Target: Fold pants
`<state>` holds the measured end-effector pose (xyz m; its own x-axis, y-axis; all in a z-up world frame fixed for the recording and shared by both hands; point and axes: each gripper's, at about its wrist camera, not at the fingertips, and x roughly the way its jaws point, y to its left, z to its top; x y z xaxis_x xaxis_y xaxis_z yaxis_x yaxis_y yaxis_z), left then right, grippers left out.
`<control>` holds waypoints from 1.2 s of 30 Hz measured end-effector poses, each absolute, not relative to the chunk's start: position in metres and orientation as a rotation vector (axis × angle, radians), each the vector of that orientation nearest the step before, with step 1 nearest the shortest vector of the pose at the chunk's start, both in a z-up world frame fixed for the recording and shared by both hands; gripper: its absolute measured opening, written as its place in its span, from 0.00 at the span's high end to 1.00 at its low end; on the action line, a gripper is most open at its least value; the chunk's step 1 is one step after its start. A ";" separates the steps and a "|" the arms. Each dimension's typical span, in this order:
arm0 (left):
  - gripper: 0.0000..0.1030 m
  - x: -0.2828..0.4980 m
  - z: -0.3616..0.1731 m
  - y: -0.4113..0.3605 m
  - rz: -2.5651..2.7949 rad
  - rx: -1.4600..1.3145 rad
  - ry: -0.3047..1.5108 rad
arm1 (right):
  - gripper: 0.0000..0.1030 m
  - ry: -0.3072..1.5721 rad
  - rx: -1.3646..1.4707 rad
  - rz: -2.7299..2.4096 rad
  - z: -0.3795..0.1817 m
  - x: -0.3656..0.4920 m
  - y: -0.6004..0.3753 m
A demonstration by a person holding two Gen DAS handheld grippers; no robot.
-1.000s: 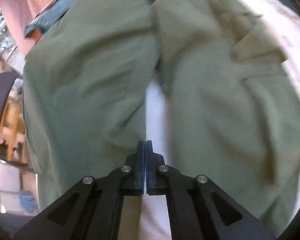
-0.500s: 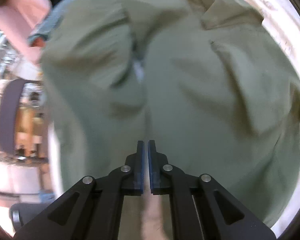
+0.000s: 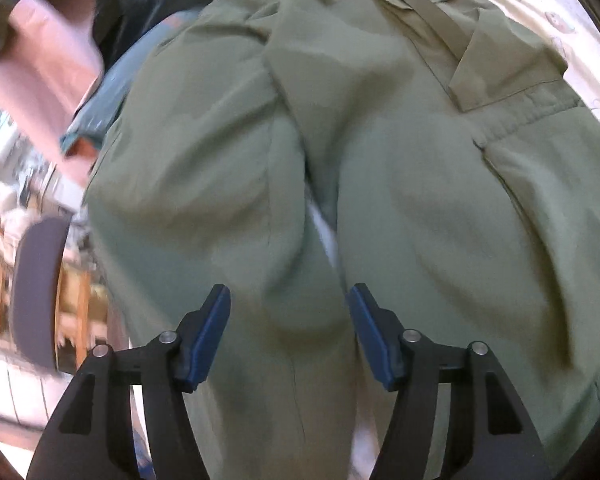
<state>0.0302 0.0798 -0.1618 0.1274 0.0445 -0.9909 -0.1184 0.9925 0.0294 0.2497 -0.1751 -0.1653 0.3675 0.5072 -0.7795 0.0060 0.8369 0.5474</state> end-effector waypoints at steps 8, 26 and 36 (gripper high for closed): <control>0.89 0.025 -0.158 0.069 0.077 0.077 1.426 | 0.98 1.124 0.329 0.238 -0.159 0.280 -0.148; 0.86 0.020 -0.146 0.073 0.098 0.016 1.412 | 0.37 1.084 0.346 0.353 -0.120 0.169 -0.197; 0.34 -0.005 -0.097 0.089 0.051 -0.161 1.331 | 0.27 1.074 0.425 0.471 -0.088 0.050 -0.229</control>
<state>-0.0046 0.0886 -0.0966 0.2381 -0.0554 -0.9697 -0.1290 0.9877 -0.0881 0.0500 -0.2294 -0.0880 0.3972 0.5580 -0.7286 -0.1577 0.8236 0.5447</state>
